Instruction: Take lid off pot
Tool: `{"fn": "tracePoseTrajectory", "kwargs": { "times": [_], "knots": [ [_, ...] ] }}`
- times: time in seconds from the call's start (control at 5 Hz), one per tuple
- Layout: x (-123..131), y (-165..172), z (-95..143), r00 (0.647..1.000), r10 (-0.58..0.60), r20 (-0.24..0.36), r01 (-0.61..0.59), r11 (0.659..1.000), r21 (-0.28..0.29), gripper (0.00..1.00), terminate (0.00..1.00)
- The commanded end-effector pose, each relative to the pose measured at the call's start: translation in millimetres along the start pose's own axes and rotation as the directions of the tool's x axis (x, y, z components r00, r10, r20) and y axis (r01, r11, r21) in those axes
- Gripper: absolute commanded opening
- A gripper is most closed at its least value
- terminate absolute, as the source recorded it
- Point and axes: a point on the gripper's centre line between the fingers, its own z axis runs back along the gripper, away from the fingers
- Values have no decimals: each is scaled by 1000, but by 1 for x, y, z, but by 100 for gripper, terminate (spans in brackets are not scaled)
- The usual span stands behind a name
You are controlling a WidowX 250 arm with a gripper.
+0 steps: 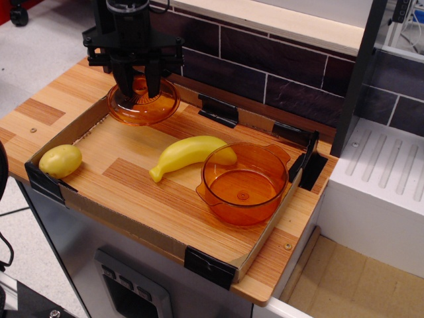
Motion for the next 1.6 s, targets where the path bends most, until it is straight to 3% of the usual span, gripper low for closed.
{"fn": "tracePoseTrajectory", "kwargs": {
  "times": [0.0,0.2,0.4,0.8,1.4],
  "knots": [
    [13,-5,-4,999,12,33,-12,1000,8,0,0],
    [13,-10,-10,1000,5,29,-5,1000,16,0,0],
    [16,-12,-9,1000,9,15,-9,1000,6,100,0],
    [15,-12,6,1000,1,1,0,1000,-23,100,0],
    [-10,-23,83,1000,-14,6,15,996,-89,100,0]
  ]
}}
